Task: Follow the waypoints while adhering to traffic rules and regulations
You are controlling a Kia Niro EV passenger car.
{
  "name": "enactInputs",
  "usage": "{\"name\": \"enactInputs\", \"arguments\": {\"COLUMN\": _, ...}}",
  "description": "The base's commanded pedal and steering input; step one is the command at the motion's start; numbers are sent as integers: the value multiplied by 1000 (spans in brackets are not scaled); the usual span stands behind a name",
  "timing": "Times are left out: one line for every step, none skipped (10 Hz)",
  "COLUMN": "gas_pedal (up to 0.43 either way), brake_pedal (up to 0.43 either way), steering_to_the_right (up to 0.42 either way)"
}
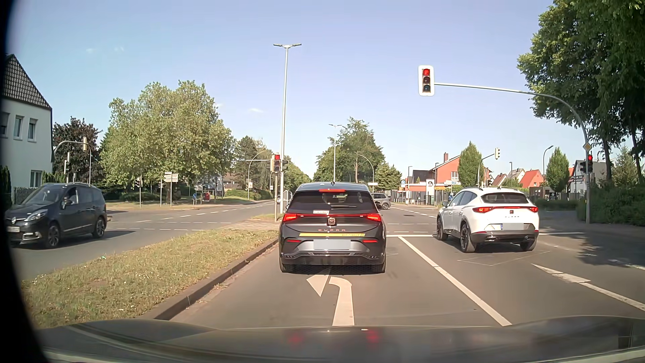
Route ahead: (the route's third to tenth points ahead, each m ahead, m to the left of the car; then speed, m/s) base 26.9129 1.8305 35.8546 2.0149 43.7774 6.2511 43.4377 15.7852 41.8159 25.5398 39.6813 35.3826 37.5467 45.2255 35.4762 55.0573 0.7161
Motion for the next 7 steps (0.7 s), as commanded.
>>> {"name": "enactInputs", "arguments": {"gas_pedal": 0, "brake_pedal": 220, "steering_to_the_right": -3}}
{"name": "enactInputs", "arguments": {"gas_pedal": 0, "brake_pedal": 213, "steering_to_the_right": -3}}
{"name": "enactInputs", "arguments": {"gas_pedal": 0, "brake_pedal": 213, "steering_to_the_right": -4}}
{"name": "enactInputs", "arguments": {"gas_pedal": 0, "brake_pedal": 207, "steering_to_the_right": -3}}
{"name": "enactInputs", "arguments": {"gas_pedal": 0, "brake_pedal": 207, "steering_to_the_right": -4}}
{"name": "enactInputs", "arguments": {"gas_pedal": 0, "brake_pedal": 201, "steering_to_the_right": -3}}
{"name": "enactInputs", "arguments": {"gas_pedal": 0, "brake_pedal": 195, "steering_to_the_right": -4}}
